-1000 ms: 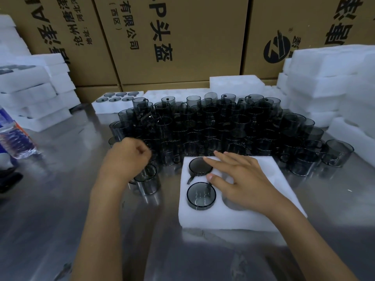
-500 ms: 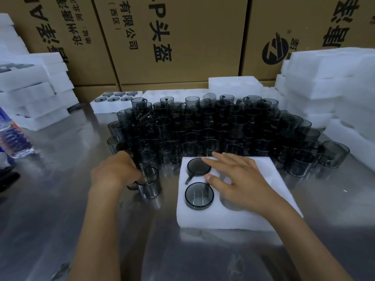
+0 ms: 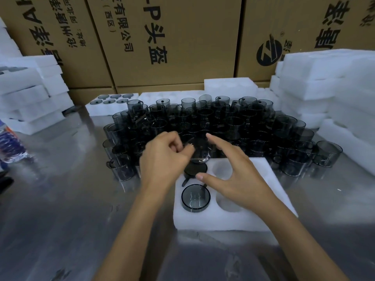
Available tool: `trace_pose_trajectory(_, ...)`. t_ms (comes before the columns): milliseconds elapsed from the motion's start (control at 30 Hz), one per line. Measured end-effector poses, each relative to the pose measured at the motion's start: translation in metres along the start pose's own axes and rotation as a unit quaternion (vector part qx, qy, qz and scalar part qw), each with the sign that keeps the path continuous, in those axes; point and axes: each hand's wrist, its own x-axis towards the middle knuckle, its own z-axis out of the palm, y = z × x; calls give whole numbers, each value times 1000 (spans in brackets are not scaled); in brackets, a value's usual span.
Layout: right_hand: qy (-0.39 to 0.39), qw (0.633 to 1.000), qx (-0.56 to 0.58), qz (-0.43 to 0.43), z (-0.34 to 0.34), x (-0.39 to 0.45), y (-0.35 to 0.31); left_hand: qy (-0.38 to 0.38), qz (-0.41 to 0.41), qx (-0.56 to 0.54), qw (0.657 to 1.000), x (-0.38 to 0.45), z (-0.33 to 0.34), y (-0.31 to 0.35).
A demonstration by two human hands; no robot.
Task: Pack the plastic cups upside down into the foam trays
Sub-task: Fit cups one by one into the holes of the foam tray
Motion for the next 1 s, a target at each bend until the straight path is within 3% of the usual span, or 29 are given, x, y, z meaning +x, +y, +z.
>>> trace_pose_trajectory(133,90,996,-8,-6,-2,2,3,0,67,-34,997,-13,20,10)
trace_pose_trajectory(200,115,993,30,-4,-5,2,5,-36,75,-79,993,-14,23,12)
trace_pose_trajectory(533,196,979,43,-17,-8,3,4,-181,-2,-254,950,-14,20,20)
trace_pose_trajectory(667,203,977,66,7,-8,2,2,-180,17,-257,949,-12,20,18)
trace_pose_trajectory(867,166,951,234,115,-13,7,1,-188,24,-263,946,-11,21,12)
trace_pose_trajectory(1000,104,963,202,143,-17,8,6,-232,33,-211,949,-11,24,9)
